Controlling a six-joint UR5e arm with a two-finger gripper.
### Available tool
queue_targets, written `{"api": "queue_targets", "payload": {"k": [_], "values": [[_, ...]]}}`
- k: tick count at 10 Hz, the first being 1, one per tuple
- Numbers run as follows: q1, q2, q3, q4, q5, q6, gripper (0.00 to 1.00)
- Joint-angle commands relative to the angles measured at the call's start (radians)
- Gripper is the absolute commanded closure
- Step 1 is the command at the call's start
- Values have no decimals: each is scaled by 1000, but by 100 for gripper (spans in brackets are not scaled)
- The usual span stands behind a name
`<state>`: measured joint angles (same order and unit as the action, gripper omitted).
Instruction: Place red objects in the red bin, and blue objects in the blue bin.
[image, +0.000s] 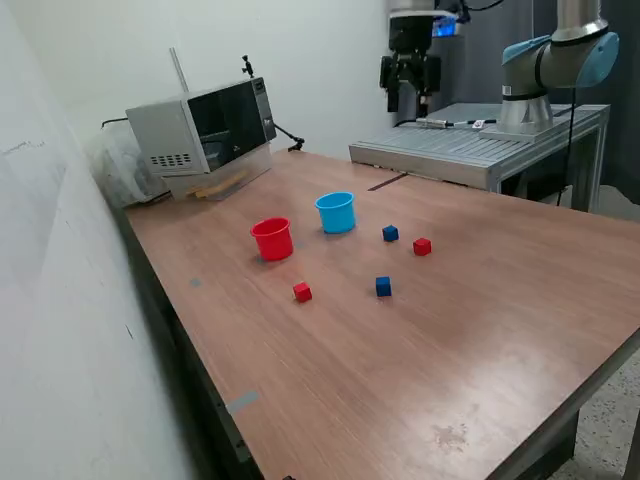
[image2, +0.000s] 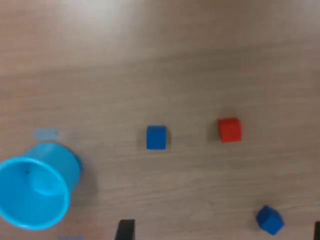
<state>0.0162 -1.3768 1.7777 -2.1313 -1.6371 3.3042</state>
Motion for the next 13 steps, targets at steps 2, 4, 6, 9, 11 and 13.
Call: {"api": "queue_targets", "payload": {"k": [2, 4, 6, 9, 11, 13], "values": [[-77, 171, 23, -163, 0, 35, 0], [-99, 228, 34, -183, 0, 93, 0], [-96, 269, 49, -226, 2, 95, 0], [-94, 306, 48, -249, 2, 95, 0], [-96, 331, 43, -260, 2, 94, 0], [-94, 347, 39, -265, 2, 86, 0]]}}
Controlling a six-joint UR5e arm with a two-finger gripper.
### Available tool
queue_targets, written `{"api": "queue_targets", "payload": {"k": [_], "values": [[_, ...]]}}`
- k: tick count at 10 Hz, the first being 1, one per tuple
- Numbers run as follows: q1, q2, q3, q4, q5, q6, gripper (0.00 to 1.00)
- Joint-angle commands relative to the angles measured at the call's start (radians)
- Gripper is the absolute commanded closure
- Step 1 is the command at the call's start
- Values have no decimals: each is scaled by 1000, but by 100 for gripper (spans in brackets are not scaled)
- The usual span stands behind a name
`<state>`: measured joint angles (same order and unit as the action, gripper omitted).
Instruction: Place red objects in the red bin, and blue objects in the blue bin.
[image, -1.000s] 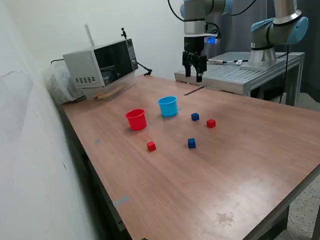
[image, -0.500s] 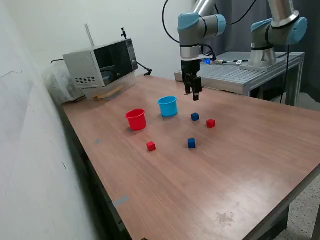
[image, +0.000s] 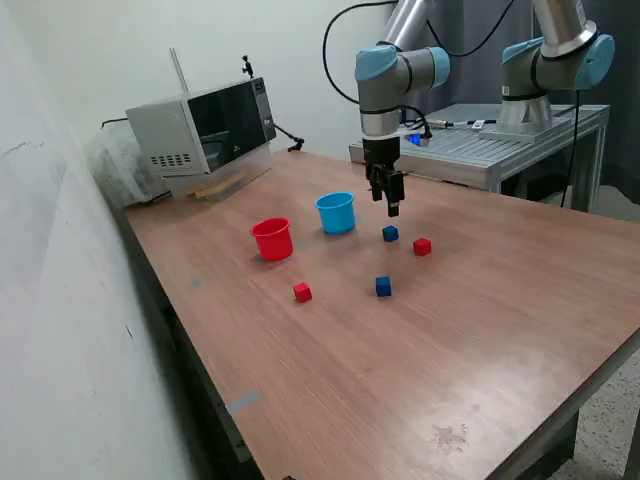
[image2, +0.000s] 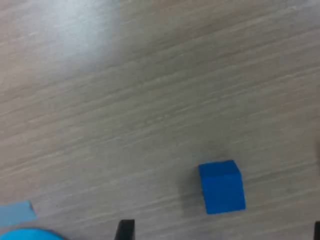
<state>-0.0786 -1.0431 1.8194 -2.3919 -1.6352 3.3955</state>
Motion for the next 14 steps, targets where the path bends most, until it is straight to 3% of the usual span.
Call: {"api": "queue_targets", "payload": {"k": [1, 11, 13, 14], "values": [[3, 24, -8, -4, 0, -15, 0], [10, 95, -15, -13, 9, -182, 0], [10, 98, -15, -15, 24, -205, 0], [8, 98, -15, -32, 26, -206, 100]]}}
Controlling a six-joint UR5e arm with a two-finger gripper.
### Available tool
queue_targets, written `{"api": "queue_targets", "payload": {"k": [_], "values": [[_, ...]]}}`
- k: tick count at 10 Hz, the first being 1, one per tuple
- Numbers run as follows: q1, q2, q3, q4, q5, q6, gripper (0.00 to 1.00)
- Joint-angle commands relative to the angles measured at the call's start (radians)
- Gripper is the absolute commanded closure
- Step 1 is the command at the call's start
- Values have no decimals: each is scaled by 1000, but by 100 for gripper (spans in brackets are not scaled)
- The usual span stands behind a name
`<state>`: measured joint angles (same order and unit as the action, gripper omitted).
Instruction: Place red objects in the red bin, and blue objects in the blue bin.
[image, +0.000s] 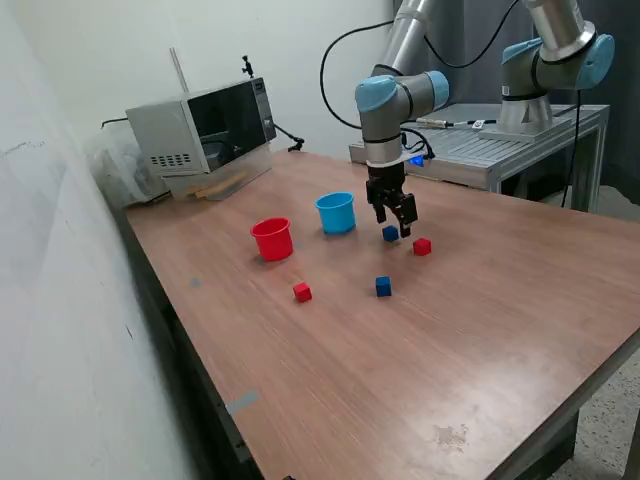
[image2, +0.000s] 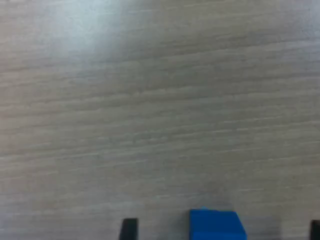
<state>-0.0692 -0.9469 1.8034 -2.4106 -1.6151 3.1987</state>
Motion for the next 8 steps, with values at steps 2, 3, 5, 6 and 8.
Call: {"api": "queue_targets", "payload": {"k": [2, 3, 5, 6, 8], "values": [[-11, 4, 1, -15, 7, -10, 100], [-11, 4, 1, -15, 8, -10, 100], [-12, 4, 2, -15, 8, -10, 100], [-11, 4, 1, -15, 8, -13, 100], [9, -60, 5, -5, 6, -48, 100]]}}
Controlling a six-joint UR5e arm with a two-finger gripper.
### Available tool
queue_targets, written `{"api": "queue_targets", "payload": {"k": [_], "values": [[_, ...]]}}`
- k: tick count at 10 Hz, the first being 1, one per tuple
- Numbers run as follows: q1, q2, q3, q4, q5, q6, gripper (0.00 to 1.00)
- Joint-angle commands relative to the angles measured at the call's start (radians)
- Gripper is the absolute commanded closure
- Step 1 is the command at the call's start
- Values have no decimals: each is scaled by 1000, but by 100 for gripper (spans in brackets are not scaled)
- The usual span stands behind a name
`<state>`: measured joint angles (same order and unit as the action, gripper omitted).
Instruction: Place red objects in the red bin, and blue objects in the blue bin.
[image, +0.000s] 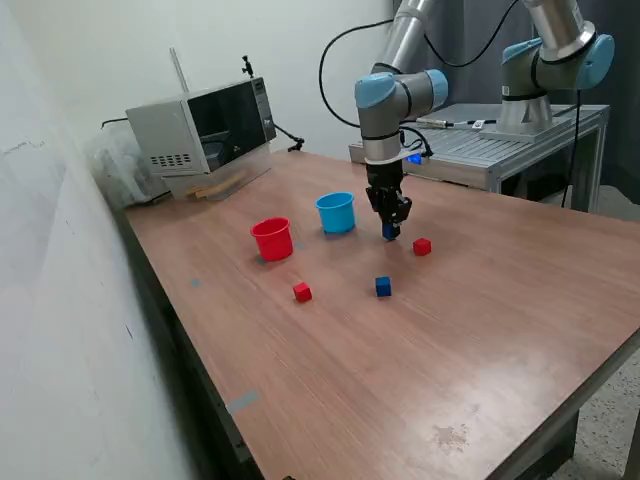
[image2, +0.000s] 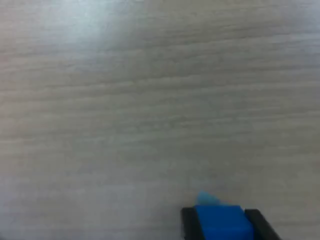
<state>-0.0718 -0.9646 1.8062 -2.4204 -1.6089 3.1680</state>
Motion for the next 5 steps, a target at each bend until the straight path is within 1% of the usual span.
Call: {"api": "queue_targets", "payload": {"k": [1, 2, 3, 5], "values": [[29, -119, 5, 27, -2, -17, 100], [44, -216, 5, 82, 0, -17, 100], [44, -259, 5, 86, 0, -17, 100], [27, -260, 2, 93, -2, -19, 100]]}}
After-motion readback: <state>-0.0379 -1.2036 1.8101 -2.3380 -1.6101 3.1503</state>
